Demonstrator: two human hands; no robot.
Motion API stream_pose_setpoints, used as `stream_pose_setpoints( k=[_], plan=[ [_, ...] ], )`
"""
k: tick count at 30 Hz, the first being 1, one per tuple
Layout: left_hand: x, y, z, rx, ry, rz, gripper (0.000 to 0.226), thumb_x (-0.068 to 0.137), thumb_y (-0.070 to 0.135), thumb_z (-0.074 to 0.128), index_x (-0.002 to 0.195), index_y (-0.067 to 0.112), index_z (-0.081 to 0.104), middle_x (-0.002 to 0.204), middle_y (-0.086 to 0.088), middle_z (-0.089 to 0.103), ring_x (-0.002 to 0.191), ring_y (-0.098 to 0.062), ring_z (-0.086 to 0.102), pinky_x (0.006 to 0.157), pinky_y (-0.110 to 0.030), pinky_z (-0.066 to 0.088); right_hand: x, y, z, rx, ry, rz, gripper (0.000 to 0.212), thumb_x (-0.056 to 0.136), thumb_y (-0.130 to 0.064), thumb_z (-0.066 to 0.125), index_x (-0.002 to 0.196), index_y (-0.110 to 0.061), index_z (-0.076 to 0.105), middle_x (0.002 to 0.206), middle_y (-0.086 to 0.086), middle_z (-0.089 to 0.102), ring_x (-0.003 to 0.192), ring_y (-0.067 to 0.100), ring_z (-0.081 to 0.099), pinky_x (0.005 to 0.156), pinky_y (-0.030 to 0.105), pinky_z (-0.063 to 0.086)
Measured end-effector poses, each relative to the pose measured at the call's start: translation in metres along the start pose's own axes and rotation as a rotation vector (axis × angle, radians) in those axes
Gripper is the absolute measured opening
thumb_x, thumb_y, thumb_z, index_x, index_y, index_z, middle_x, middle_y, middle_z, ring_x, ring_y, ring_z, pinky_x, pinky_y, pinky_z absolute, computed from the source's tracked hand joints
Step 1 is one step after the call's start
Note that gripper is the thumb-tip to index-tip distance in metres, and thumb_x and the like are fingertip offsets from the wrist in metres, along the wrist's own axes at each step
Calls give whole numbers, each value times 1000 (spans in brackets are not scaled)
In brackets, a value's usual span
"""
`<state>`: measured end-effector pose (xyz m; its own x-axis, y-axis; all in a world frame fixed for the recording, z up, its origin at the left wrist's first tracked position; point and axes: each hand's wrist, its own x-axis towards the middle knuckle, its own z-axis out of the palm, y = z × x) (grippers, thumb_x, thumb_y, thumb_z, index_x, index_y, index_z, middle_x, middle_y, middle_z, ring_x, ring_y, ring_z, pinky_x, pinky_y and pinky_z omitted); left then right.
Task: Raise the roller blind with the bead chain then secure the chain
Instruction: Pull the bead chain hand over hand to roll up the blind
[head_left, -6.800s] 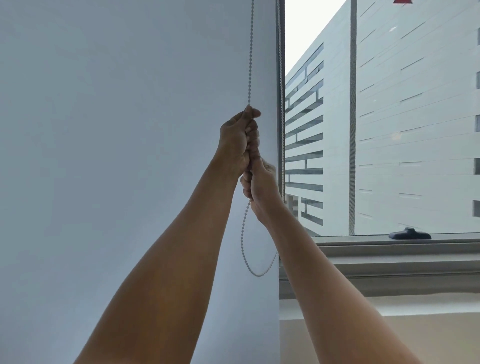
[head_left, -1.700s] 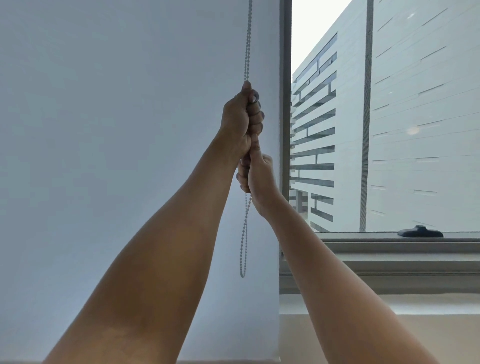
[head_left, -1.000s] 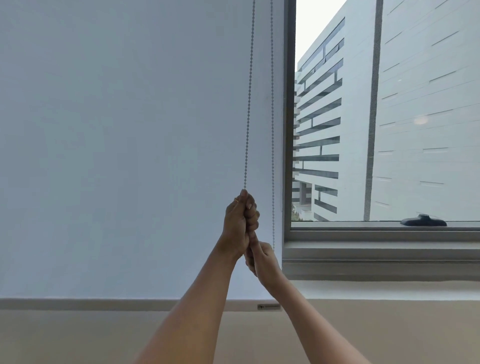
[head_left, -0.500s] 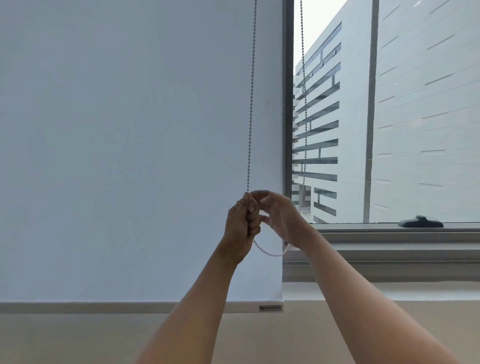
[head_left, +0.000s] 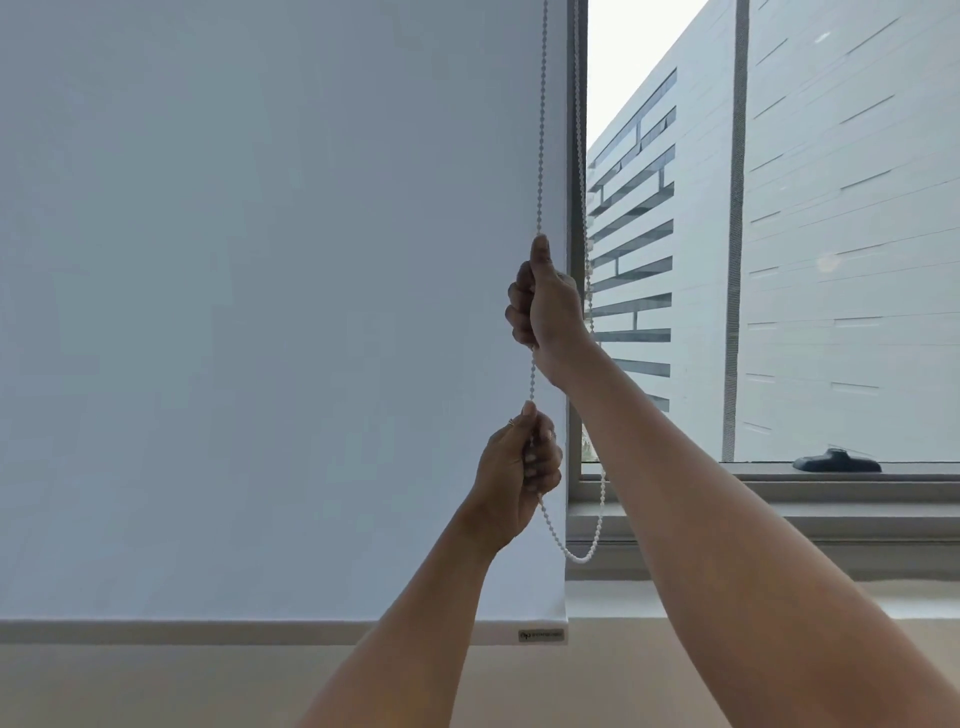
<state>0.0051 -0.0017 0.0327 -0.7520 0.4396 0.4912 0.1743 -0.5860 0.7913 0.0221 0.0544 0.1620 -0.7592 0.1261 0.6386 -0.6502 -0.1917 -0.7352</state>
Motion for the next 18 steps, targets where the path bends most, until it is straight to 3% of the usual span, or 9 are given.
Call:
stream_pose_setpoints(
  k=[5, 9, 11, 14, 18],
  plan=[
    [17, 45, -14, 140, -7, -55, 53, 95, 48, 26, 73, 14, 62, 66, 0, 58, 64, -11, 51, 64, -24, 38, -3, -3, 1, 5, -30, -15, 52, 97, -46, 29, 51, -20, 23, 31, -10, 25, 28, 5, 18, 31, 13, 13],
    [49, 111, 6, 247, 100, 103, 48, 98, 42, 24, 92, 9, 59, 87, -5, 60, 87, -17, 57, 87, -30, 43, -5, -2, 1, 22, -49, -23, 53, 97, -44, 29, 50, -19, 29, 31, -10, 28, 27, 5, 20, 31, 14, 16],
    [64, 141, 22, 216, 136, 177, 42, 98, 38, 30, 92, 7, 58, 86, -7, 59, 85, -18, 57, 85, -29, 47, -7, -2, 4, 5, -53, -24, 53, 98, -43, 29, 50, -19, 31, 31, -10, 29, 28, 4, 22, 31, 15, 18],
    [77, 171, 48, 228, 144, 145, 39, 97, 34, 36, 87, 4, 58, 82, -9, 59, 77, -18, 58, 70, -24, 51, -8, -2, 10, 1, -65, -12, 52, 98, -44, 29, 51, -20, 29, 31, -9, 30, 28, 4, 22, 30, 15, 18],
    [87, 188, 75, 282, 147, 120, 39, 97, 35, 38, 80, 8, 60, 57, 0, 52, 53, -12, 47, 52, -21, 41, -9, 0, 20, 36, -83, 5, 52, 97, -45, 29, 51, -21, 26, 32, -10, 28, 29, 4, 19, 30, 14, 16]
  ],
)
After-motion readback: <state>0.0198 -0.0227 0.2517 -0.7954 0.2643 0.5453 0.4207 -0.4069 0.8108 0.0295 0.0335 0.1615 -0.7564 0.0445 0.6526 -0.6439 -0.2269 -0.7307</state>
